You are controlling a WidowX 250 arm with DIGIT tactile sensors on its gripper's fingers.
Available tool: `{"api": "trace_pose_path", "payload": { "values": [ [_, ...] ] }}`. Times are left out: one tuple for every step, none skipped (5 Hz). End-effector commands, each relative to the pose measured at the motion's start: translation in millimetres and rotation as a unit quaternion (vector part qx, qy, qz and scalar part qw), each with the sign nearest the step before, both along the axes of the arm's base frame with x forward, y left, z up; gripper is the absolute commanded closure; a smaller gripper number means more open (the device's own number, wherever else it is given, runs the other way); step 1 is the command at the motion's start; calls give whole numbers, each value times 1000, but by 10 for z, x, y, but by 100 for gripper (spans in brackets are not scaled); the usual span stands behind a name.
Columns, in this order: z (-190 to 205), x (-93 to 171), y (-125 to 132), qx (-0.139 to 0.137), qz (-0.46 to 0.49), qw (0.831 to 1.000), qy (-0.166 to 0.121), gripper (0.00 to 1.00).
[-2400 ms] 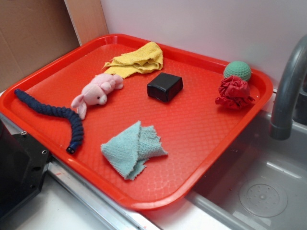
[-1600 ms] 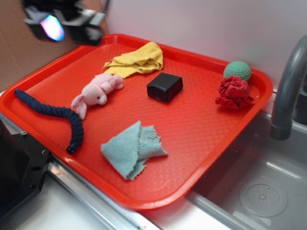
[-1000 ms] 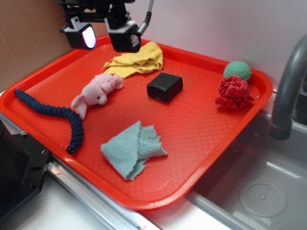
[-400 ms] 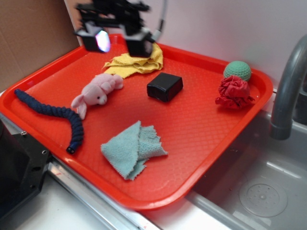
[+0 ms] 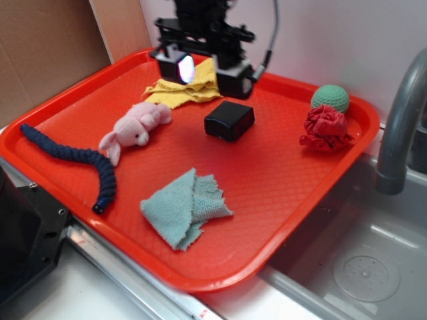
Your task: Grab the black box.
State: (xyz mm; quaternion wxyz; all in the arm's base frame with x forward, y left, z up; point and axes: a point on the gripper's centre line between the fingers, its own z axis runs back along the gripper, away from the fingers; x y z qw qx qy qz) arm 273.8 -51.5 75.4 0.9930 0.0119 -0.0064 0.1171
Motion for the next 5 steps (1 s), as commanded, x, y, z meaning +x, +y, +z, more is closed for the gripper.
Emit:
{"api": "trace_pose_path", "payload": {
  "values": [
    [-190, 344, -88, 21, -39, 999, -16, 0],
    [-330, 327, -119, 10, -50, 999, -7, 0],
    [-473, 274, -151, -3, -50, 999, 16, 0],
    [-531, 127, -193, -20, -68, 997, 38, 0],
    [-520, 16, -219, -21, -69, 995, 66, 0]
  ]
}}
